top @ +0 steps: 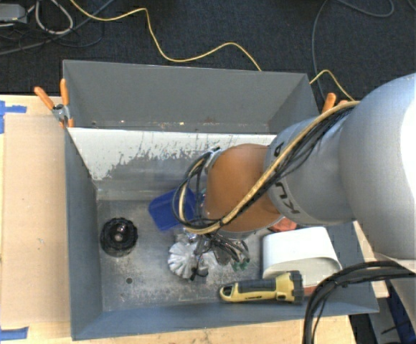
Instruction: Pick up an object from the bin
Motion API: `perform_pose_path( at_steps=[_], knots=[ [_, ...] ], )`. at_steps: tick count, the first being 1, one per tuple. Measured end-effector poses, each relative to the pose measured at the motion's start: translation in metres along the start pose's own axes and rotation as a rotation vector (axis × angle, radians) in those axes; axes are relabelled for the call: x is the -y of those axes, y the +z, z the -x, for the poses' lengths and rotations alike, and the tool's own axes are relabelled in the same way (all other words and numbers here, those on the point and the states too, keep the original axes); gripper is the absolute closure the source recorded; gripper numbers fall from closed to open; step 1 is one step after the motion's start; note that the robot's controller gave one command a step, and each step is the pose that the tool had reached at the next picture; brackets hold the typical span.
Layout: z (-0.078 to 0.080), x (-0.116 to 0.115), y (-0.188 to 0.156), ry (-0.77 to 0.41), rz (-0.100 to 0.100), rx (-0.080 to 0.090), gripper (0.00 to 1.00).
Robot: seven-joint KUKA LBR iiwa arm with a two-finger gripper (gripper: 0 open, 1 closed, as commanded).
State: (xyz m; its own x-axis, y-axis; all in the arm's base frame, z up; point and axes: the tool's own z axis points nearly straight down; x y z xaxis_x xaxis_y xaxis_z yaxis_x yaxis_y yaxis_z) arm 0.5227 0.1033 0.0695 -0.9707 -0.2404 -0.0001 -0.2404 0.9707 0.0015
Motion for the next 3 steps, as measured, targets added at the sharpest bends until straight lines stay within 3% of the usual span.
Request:
perform_pose_path(
  at_steps=[3],
  knots=[
    [-0.002, -0.001, -0.067, 0.002, 0.001, -0.008, 1.00]
  ],
)
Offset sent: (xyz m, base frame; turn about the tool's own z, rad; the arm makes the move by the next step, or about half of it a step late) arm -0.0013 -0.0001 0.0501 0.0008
